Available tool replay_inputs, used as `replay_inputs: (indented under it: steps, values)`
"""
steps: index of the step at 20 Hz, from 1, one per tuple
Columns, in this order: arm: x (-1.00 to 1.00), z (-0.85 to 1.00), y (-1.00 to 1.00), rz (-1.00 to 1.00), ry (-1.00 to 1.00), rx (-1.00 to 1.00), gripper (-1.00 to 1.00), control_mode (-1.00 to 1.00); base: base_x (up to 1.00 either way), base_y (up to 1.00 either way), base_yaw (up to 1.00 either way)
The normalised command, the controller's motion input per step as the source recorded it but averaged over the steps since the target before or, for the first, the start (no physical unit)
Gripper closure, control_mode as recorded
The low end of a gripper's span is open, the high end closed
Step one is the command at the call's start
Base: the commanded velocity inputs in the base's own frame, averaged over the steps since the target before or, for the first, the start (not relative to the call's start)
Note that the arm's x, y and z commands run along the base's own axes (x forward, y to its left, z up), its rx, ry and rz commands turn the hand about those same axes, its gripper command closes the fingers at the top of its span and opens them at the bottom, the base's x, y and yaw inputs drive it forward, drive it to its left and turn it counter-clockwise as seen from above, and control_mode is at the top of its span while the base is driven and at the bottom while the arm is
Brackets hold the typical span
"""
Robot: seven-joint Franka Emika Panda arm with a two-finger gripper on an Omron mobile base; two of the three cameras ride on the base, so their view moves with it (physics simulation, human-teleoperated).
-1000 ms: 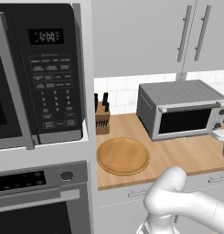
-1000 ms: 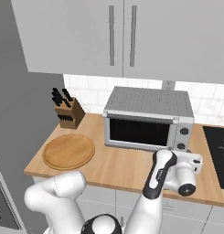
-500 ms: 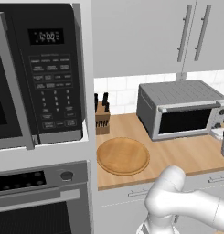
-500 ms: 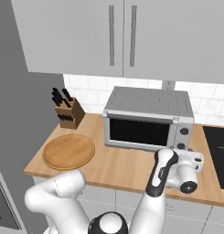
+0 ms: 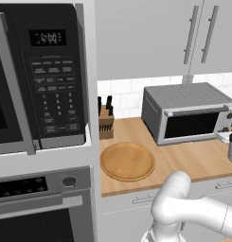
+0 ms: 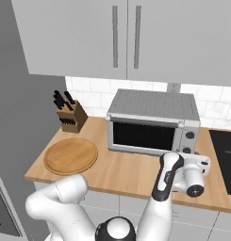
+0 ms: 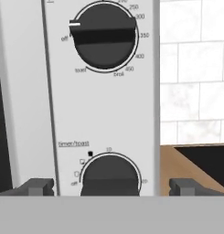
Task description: Pick up the kebab skewer and baguette bread, and place them inside the toaster oven. Close the toaster oven door and start by setting the timer.
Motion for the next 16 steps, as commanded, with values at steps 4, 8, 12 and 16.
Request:
replay_inputs:
  steps: [4, 8, 12, 16]
  values:
    - [0.13, -0.04, 0.00, 0.00, 0.00, 0.00, -1.00, -1.00, 0.00, 0.00, 0.00]
    - [0.04, -0.01, 0.00, 0.00, 0.00, 0.00, -1.00, -1.00, 0.00, 0.00, 0.00]
    - [0.00, 0.00, 0.00, 0.00, 0.00, 0.00, -1.00, -1.00, 0.00, 0.00, 0.00]
    - [0.00, 0.00, 0.00, 0.00, 0.00, 0.00, -1.00, -1.00, 0.00, 0.00, 0.00]
